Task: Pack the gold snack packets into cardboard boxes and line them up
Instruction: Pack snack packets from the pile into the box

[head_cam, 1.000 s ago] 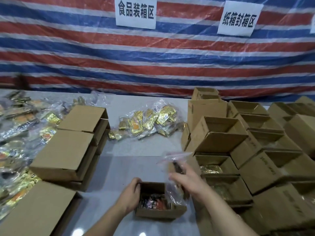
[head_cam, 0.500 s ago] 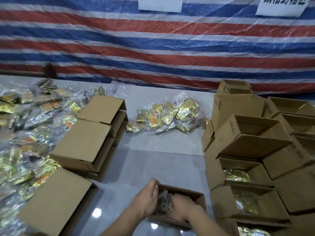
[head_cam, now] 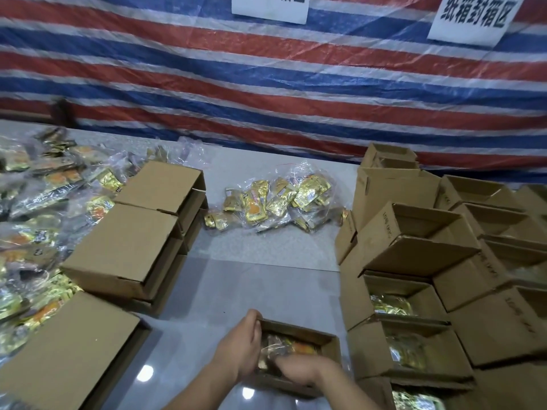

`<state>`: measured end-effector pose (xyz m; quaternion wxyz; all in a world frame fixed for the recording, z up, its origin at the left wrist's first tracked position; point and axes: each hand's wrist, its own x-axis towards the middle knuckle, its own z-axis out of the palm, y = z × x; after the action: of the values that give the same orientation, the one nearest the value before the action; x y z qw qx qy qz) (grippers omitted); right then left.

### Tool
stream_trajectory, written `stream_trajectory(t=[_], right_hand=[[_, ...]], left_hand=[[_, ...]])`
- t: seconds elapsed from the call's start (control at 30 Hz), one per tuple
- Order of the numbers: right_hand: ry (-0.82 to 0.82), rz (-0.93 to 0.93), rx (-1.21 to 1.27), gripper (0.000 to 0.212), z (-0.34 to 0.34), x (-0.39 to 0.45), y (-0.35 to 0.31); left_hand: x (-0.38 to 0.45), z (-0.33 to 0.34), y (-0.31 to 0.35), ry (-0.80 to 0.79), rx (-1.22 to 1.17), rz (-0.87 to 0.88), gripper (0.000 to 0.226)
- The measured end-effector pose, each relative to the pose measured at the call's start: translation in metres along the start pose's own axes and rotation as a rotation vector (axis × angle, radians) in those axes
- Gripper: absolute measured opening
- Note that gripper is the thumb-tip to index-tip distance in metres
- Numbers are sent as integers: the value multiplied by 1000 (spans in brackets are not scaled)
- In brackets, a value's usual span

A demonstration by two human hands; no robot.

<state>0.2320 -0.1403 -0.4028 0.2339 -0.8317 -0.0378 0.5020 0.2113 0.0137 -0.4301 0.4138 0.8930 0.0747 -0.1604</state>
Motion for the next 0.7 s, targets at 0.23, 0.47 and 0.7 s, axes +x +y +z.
stream_trajectory(t=[0.23, 0.47, 0.7], right_hand=[[119, -25, -52, 41, 3, 2, -5], [335, -26, -132, 42, 8, 0, 9], [440, 3, -217, 31, 4, -27, 9]], left_hand=[[-2, -4, 4, -8, 29, -9, 17], [-6, -3, 8, 19, 48, -35, 17], [-5, 0, 11, 42, -19, -108, 33]])
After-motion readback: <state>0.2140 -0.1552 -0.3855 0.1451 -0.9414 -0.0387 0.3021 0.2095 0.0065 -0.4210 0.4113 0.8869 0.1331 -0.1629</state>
